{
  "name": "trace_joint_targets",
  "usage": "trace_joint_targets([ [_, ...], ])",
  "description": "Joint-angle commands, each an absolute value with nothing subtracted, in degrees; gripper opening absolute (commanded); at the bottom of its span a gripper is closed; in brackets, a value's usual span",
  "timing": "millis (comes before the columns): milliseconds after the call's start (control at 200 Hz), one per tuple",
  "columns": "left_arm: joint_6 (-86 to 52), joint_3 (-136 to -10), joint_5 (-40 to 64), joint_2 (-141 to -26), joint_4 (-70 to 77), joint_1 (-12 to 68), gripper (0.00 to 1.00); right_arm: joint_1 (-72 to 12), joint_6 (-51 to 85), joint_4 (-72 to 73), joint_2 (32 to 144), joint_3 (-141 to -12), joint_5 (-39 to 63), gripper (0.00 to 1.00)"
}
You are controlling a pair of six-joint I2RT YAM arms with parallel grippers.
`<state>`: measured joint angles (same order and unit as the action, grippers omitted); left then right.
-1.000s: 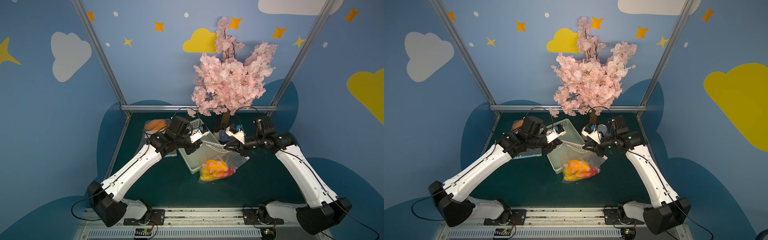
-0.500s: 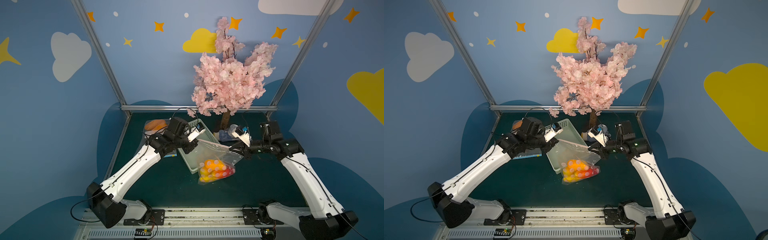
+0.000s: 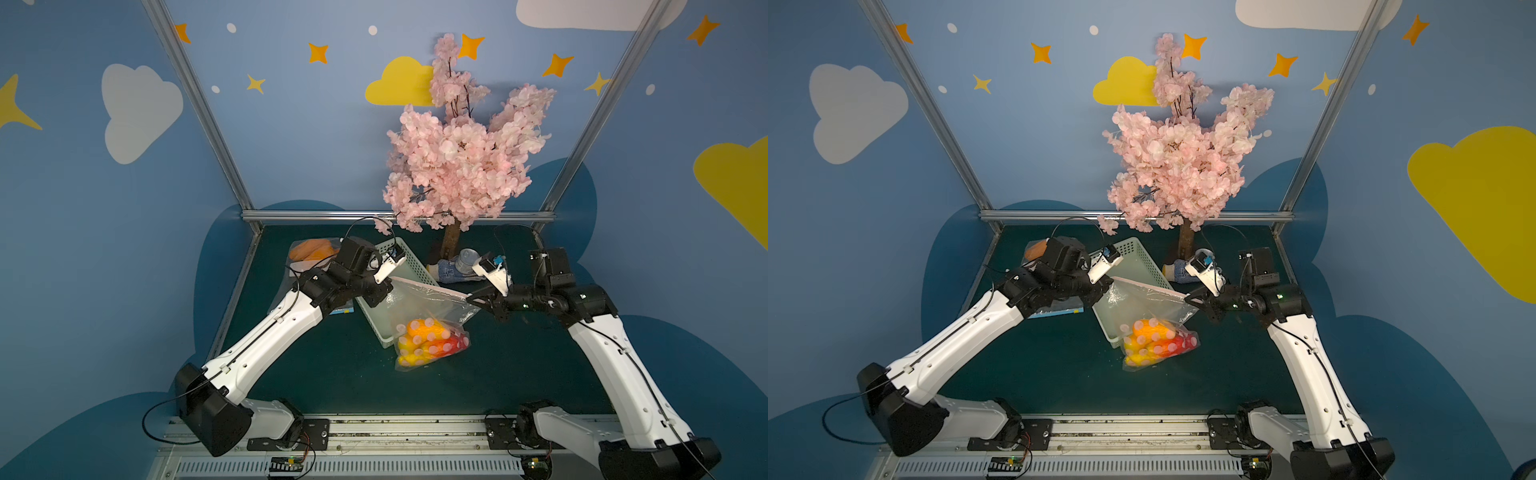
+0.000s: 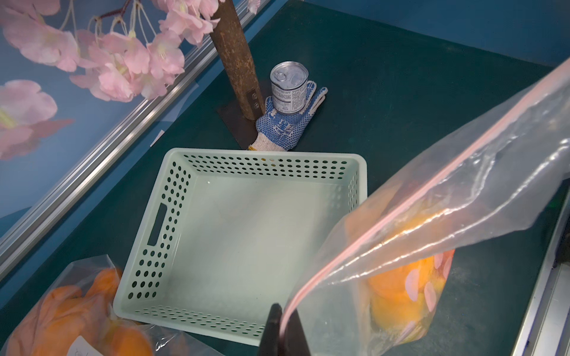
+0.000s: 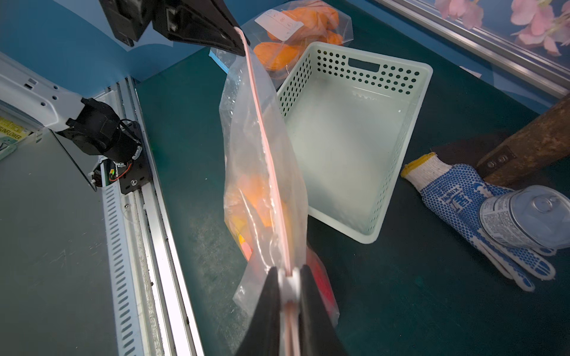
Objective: Place the mango in a zip-top bag and seal the zipper
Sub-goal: Zip the zipper on the zipper food storage bag, then place the zipper food storage bag at the center of the board.
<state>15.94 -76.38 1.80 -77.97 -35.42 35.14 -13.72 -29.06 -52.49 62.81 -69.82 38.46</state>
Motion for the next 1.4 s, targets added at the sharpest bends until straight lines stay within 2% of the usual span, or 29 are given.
trace_joint_targets([
  [0, 14.2, -75.0, -5.2, -76.6, -36.4, 32.9, 0.03, -12.7, -28.4, -55.6, 61.5, -68.8, 35.8, 0.0],
  [516, 13.5, -74.4, -6.2, -76.5, -35.8, 32.2, 0.03, -11.9, -28.0, -55.0, 61.1, -68.4, 32.3, 0.0],
  [846, 13.0, -73.8, -2.5, -75.9, -34.3, 32.2, 0.03, -11.8, -27.0, -53.5, 62.7, -70.2, 35.8, 0.0],
  [876, 13.1, -73.9, -1.7, -75.8, -34.1, 32.3, 0.03, -11.9, -26.9, -53.1, 62.9, -70.2, 36.9, 0.08],
  [926, 13.8, -73.7, 0.0, -75.5, -33.3, 32.5, 0.03, -12.1, -28.7, -52.9, 63.4, -70.7, 40.5, 0.28],
  [966, 14.5, -73.3, 1.0, -75.0, -32.4, 32.8, 0.03, -12.4, -29.8, -52.8, 64.1, -71.7, 43.1, 0.39],
  [1106, 18.1, -72.2, 2.4, -73.3, -30.0, 34.9, 0.03, -15.7, -29.1, -49.2, 67.3, -76.2, 46.1, 0.62],
  [1206, 19.3, -72.5, 2.1, -73.2, -29.9, 36.0, 0.03, -18.7, -30.8, -48.3, 70.7, -80.5, 43.2, 0.67],
  [1397, 19.4, -73.4, 0.8, -73.2, -29.0, 37.4, 0.03, -24.6, -34.8, -55.4, 79.6, -88.4, 40.7, 0.67],
])
